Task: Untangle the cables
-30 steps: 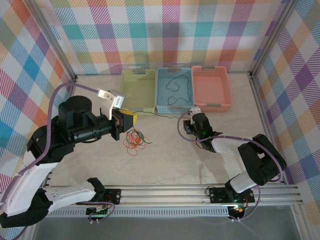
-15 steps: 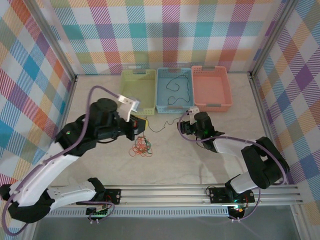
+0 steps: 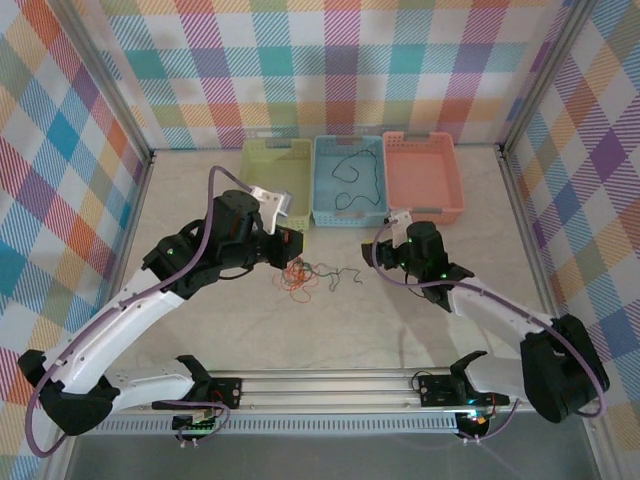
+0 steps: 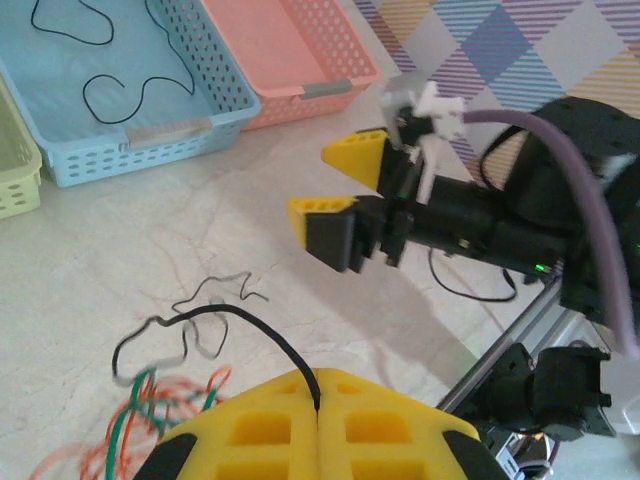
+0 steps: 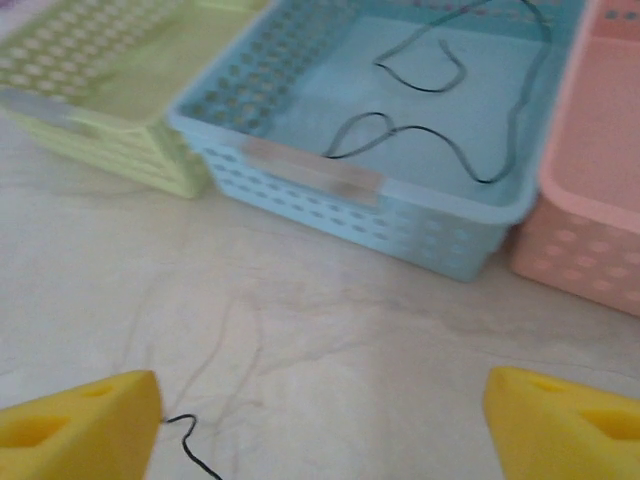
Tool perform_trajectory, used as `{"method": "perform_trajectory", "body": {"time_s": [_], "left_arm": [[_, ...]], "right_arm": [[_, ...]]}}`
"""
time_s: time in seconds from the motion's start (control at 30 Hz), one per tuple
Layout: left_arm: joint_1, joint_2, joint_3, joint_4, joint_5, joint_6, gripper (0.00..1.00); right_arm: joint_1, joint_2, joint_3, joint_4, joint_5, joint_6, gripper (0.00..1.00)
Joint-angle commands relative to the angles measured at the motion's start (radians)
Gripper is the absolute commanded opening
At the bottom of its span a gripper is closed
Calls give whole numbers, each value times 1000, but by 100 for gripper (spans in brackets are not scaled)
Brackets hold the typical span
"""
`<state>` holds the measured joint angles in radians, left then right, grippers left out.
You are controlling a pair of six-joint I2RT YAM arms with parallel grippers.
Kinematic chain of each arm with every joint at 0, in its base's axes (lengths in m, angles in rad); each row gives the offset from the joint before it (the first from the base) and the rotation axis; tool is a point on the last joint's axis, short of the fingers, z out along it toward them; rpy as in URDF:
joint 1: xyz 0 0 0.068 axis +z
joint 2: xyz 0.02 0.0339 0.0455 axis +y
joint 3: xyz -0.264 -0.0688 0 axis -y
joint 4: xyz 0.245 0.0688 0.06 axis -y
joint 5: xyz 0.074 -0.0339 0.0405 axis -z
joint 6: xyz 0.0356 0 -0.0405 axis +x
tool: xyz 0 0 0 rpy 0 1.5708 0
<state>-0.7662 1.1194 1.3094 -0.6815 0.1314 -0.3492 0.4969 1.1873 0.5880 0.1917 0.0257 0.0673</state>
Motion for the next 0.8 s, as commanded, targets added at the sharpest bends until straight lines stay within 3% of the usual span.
{"method": "perform_trajectory", "body": {"time_s": [0.0, 0.13, 0.23, 0.47, 0.77], "left_arm": [[15, 12, -12, 36, -15, -31, 0], [19, 20, -18, 41, -6, -43, 0], [19, 23, -30, 61, 13, -54, 0], [20, 35, -42, 93, 58, -80, 0], [19, 38, -30, 104, 99, -93, 0]], "right_arm": [[2, -95, 8, -72, -191, -18, 75], [3, -208, -25, -26, -485, -55, 64], [14, -254, -56, 97, -679, -49, 62], [112, -167, 29, 177, -797, -114, 61], [171, 3, 145, 262, -794, -206, 59]]}}
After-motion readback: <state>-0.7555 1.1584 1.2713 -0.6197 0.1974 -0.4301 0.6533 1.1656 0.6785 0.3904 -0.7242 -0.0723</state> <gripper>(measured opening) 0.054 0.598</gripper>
